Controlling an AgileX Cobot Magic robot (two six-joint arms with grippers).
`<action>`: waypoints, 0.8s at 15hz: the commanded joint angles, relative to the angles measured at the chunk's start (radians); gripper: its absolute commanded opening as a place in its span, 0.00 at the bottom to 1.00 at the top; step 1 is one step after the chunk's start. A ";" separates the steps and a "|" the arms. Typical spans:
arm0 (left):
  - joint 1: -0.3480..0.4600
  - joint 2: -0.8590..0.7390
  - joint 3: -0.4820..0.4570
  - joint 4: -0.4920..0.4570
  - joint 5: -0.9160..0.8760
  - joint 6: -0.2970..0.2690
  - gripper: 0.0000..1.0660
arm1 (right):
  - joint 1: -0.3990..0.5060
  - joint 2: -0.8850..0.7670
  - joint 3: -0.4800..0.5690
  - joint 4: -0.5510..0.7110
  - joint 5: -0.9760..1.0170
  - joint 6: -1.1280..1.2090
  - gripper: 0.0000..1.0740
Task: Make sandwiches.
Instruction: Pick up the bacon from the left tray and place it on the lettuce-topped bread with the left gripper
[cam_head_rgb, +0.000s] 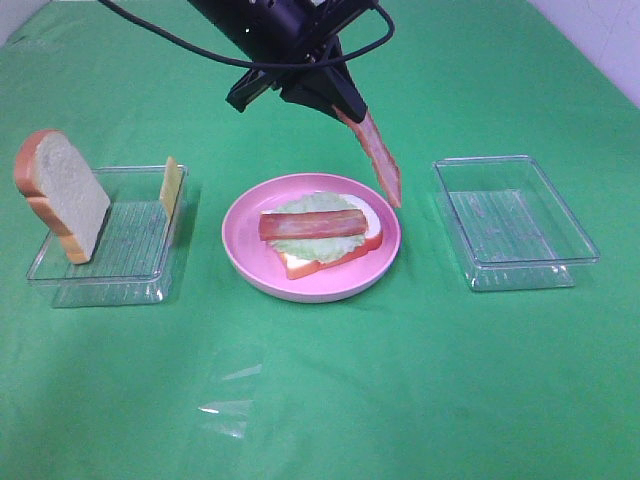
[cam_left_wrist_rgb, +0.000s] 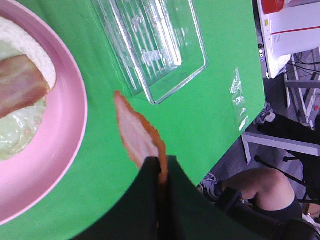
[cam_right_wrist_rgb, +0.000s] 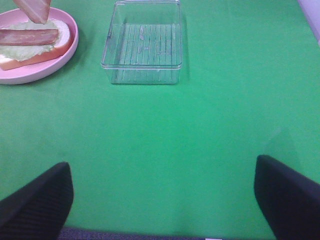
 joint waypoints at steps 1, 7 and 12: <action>0.002 0.028 -0.004 -0.023 -0.026 0.009 0.00 | -0.005 -0.028 0.004 0.000 -0.004 -0.010 0.90; 0.002 0.156 -0.004 -0.142 -0.047 0.098 0.00 | -0.005 -0.028 0.004 0.000 -0.004 -0.010 0.90; 0.002 0.184 -0.004 0.278 -0.039 -0.053 0.00 | -0.005 -0.028 0.004 0.000 -0.004 -0.010 0.90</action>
